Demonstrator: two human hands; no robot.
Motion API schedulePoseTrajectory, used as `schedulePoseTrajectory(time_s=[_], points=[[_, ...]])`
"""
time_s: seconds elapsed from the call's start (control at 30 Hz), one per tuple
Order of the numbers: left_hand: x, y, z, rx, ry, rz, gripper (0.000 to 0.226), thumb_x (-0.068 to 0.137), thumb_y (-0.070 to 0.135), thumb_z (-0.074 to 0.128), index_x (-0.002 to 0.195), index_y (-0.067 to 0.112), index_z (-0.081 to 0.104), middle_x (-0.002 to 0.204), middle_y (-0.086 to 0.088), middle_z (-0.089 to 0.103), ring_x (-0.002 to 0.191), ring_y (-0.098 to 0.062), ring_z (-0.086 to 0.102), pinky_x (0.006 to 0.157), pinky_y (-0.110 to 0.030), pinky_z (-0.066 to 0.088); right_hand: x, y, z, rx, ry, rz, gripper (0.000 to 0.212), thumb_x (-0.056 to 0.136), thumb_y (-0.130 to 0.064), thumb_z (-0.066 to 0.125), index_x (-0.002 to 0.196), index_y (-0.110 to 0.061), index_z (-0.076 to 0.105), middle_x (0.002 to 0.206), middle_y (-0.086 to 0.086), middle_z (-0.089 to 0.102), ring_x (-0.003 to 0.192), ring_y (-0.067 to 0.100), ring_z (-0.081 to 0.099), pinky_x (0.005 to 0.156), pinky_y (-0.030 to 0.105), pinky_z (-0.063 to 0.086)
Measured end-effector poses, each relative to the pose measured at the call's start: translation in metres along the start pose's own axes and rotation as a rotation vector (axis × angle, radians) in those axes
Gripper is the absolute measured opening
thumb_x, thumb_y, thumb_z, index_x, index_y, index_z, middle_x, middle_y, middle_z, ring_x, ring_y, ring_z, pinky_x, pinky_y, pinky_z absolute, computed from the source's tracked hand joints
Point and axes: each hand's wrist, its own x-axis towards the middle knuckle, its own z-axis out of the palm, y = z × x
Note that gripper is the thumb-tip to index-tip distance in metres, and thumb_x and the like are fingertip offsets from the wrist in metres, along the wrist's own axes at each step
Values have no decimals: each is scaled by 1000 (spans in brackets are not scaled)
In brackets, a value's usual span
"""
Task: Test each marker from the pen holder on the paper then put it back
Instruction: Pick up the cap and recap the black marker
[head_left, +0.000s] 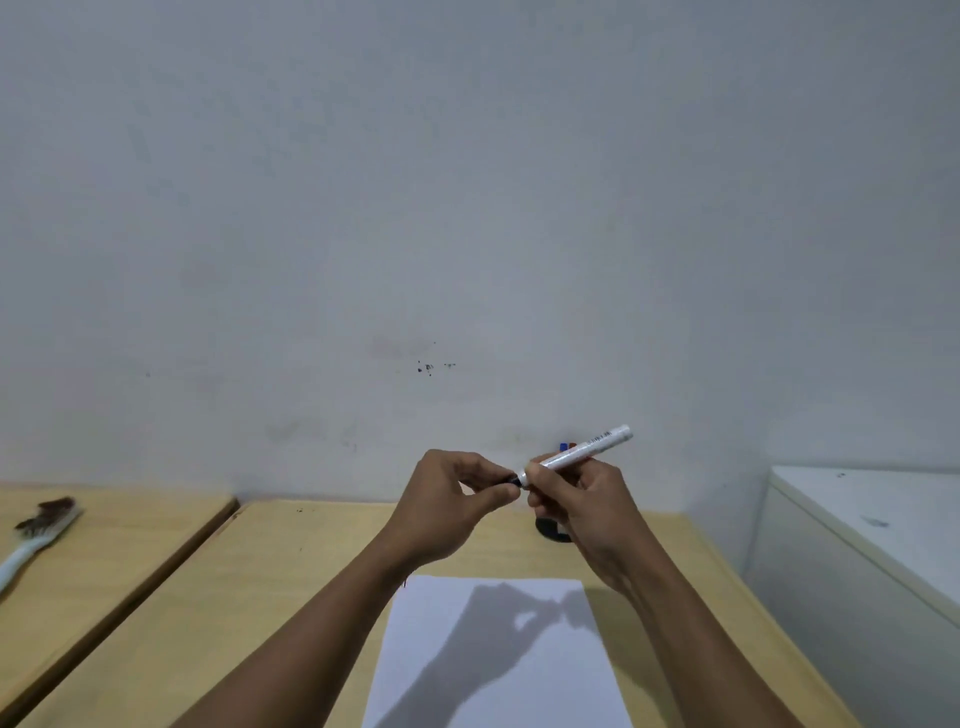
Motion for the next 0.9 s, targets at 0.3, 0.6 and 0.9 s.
schedulePoseTrajectory(time_s=[0.3,0.6,0.9], points=[[8,5,28,353,197,372,12,80,23,80,92,21,77,73,24,59,73,-5,57,68,-15,45,-1,-10,-15,63,151,42,24,89,-23,75,87,1,76,68,8,67,60,17,57,62,29,51],[44,8,45,538,266,518,15,79,28,81,92,27,74,79,13,71,68,-10,59,70,-41,48,32,14,-44,-847,279,-510,33,90,-7,70,120,-20,67,110,-3,57,83,11,61,71,27,55],[90,-35,72,673,-43,260,46,85,58,60,125,34,55,116,15,63,106,-10,57,92,-34,42,98,20,-84,-558,388,-298,13,90,-15,73,89,-27,66,91,-6,69,77,-4,64,68,10,47]])
